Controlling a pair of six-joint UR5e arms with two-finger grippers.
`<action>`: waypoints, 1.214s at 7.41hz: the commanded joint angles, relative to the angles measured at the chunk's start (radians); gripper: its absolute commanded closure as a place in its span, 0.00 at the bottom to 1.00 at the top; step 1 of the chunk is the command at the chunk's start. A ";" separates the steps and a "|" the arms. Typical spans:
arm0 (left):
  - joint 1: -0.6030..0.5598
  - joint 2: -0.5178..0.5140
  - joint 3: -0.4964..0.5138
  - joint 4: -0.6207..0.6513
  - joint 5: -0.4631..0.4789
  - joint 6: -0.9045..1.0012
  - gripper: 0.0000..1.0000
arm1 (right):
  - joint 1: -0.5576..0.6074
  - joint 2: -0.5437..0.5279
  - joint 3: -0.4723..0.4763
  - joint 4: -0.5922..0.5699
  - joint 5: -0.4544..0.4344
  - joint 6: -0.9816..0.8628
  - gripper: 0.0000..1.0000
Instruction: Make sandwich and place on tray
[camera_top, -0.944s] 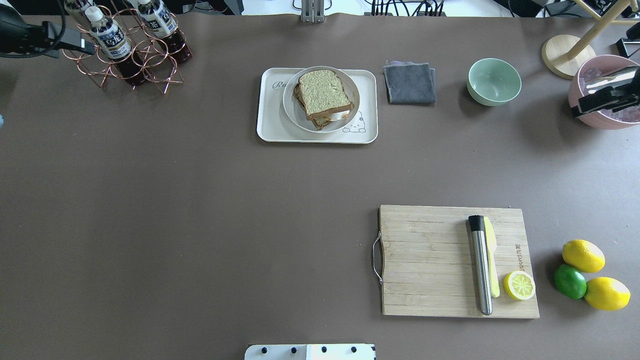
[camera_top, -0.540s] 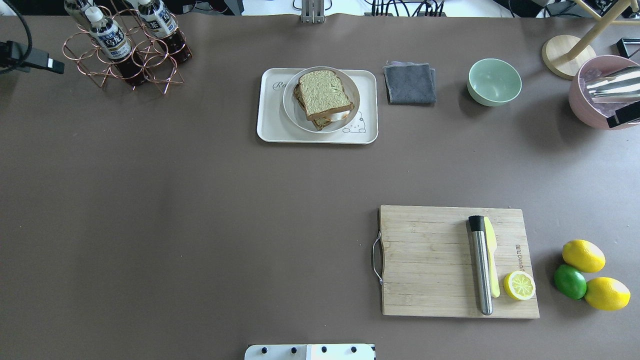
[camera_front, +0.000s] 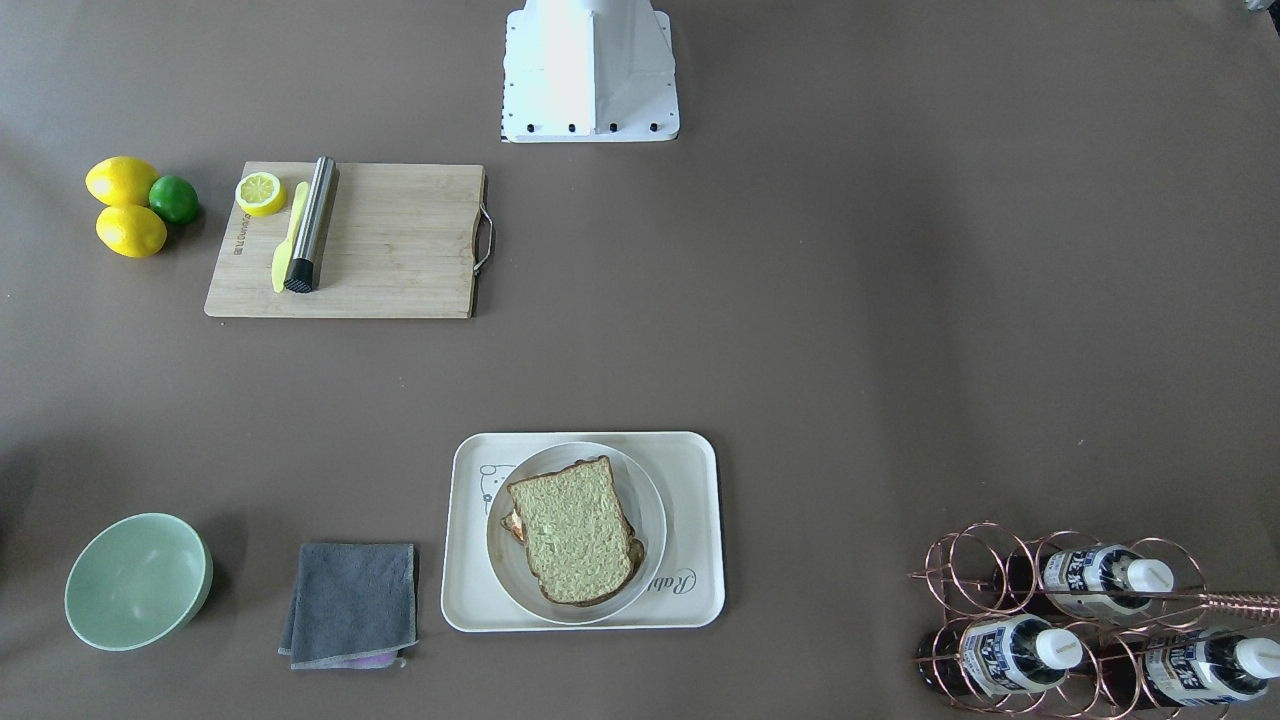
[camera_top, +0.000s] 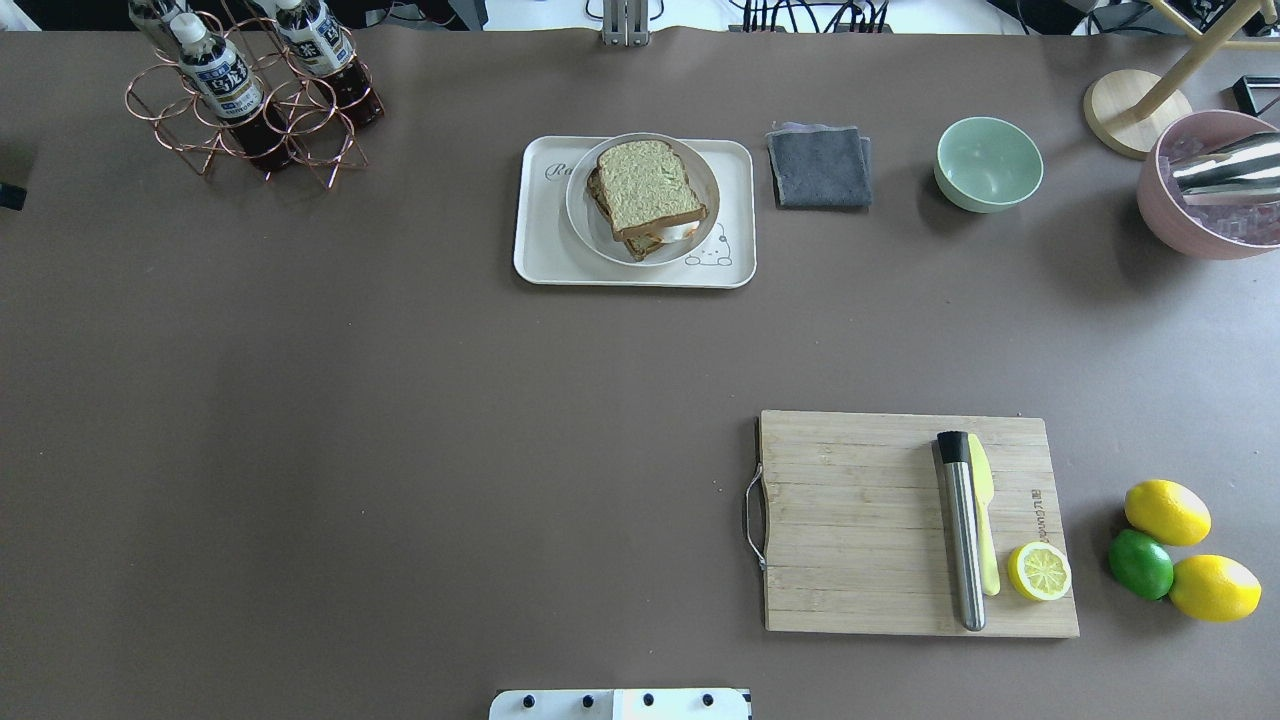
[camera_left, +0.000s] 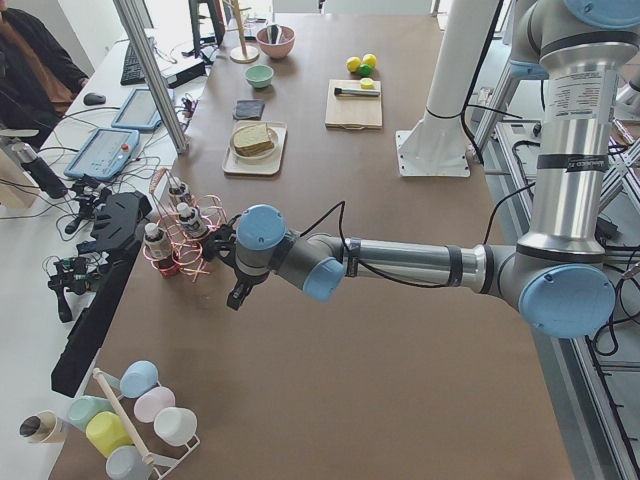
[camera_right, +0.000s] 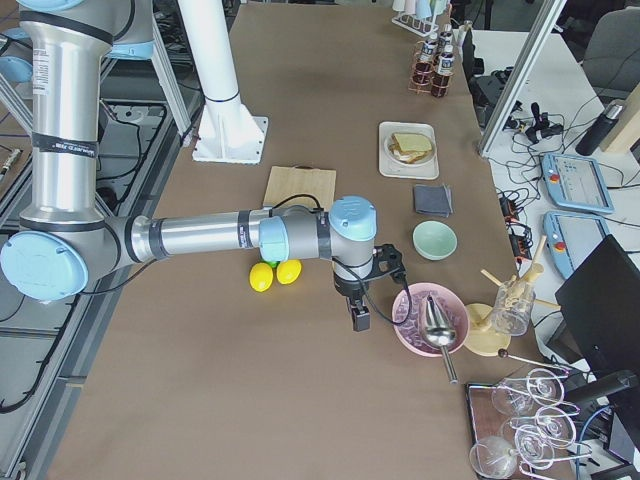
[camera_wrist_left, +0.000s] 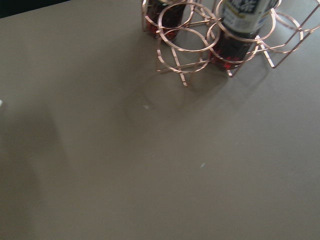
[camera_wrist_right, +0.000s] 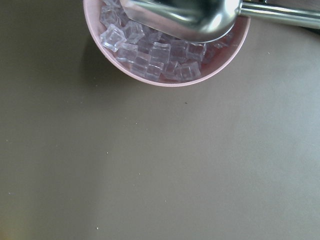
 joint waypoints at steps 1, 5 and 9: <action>-0.166 -0.056 -0.007 0.448 0.154 0.400 0.03 | 0.037 0.009 0.001 -0.142 -0.005 -0.071 0.00; -0.153 -0.014 -0.040 0.475 0.023 0.388 0.03 | 0.040 -0.019 -0.011 -0.222 0.076 -0.111 0.00; -0.133 0.013 -0.036 0.466 0.018 0.362 0.03 | 0.040 -0.025 -0.029 -0.219 0.068 -0.113 0.00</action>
